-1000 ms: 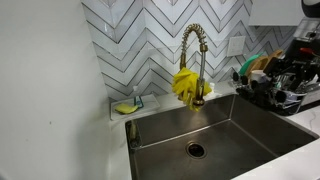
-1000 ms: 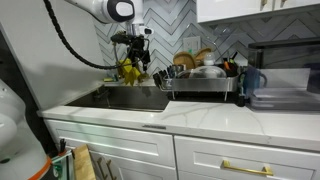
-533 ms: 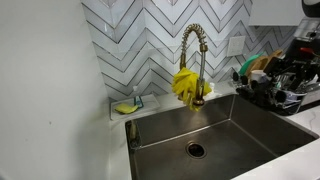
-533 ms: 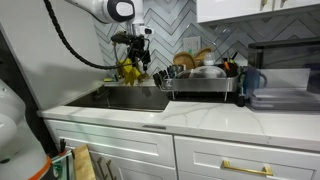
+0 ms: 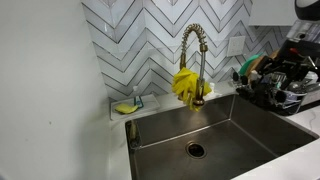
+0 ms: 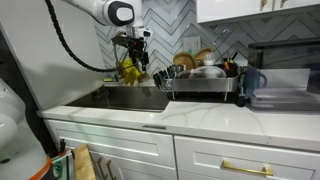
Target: Hang the yellow gloves over the faucet
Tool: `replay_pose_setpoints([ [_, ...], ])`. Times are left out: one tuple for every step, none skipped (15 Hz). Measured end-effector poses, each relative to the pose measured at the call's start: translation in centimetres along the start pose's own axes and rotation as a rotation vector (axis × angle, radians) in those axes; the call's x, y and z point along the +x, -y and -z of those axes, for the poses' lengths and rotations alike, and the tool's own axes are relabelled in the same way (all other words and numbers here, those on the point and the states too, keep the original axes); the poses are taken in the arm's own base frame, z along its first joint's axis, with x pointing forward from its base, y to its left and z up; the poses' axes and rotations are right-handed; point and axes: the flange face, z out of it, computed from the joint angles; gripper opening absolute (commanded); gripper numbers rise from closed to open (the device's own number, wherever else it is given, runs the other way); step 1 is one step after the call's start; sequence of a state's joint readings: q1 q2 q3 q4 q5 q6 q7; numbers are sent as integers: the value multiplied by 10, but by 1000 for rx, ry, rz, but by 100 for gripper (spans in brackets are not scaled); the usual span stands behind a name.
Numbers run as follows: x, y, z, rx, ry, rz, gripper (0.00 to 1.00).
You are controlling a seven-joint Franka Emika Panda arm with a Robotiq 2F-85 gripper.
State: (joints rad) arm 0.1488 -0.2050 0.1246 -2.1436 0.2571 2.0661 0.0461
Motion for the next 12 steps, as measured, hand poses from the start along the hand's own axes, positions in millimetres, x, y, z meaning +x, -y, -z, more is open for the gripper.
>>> replay_pose_setpoints([
  [3, 10, -8, 39, -3, -29, 100],
  [5, 21, -17, 79, 1, -52, 100],
  [7, 31, -27, 116, 9, -72, 100],
  [9, 41, -36, 146, 22, -88, 100],
  [12, 49, -44, 170, 35, -104, 100],
  [15, 56, -52, 188, 38, -120, 100],
  [20, 63, -58, 208, 32, -137, 100],
  [25, 68, -63, 232, 16, -156, 100],
  [31, 71, -66, 256, -4, -177, 100],
  [37, 74, -68, 280, -25, -201, 100],
  [42, 74, -69, 297, -47, -219, 100],
  [47, 75, -70, 306, -60, -229, 100],
])
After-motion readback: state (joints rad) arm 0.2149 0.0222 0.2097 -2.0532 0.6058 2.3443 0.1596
